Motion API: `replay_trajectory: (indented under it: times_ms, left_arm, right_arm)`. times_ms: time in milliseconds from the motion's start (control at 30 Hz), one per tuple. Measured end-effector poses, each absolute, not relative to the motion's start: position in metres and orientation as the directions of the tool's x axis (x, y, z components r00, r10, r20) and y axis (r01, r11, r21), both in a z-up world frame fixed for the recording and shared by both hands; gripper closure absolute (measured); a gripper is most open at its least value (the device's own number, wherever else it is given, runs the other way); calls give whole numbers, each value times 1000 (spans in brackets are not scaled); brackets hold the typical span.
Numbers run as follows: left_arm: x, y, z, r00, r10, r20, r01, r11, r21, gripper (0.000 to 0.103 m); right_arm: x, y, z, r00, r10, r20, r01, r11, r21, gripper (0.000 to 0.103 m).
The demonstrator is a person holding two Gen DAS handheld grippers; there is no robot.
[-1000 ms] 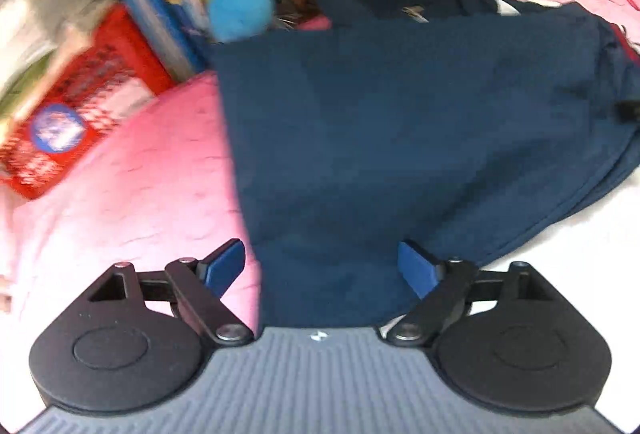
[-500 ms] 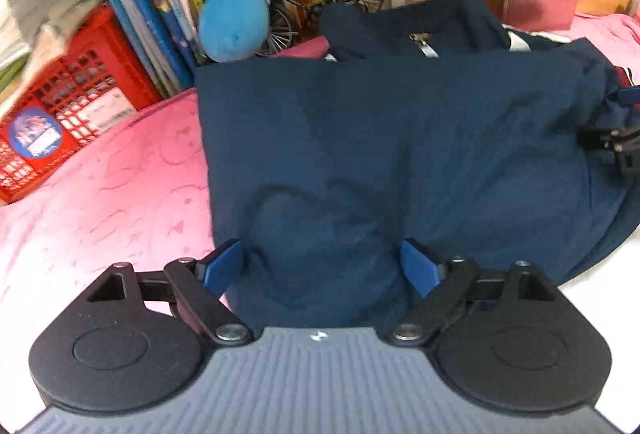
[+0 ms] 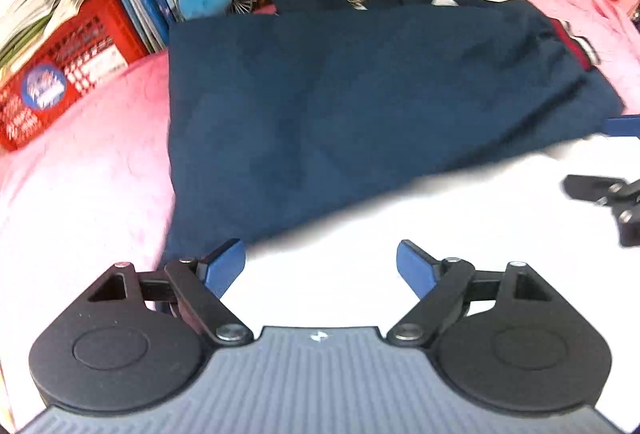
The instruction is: Fold clothes
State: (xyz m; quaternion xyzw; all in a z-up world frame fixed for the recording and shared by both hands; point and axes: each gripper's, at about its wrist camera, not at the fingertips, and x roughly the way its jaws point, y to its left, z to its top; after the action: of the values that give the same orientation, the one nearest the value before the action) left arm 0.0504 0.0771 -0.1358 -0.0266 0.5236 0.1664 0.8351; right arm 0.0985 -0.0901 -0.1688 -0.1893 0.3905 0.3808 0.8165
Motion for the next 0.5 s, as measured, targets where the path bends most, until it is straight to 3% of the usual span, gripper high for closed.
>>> replay_trajectory:
  times_ms: [233,300,500]
  left_arm:
    - [18,50,-148,324,271,-906,-365,920,145,14]
    - [10,47,-147,301,273,-914,-384,912,145,14]
    - [-1,35,-140,264,272,-925,-396,905,153,14]
  right_arm:
    - [45,-101,-189,305,513,-802,-873,488,-20,5]
    - [43,-121,-189,303,506,-807,-865,502,-10,0]
    - [33,-163,-177,349,397,-849,-790,612,-39,0]
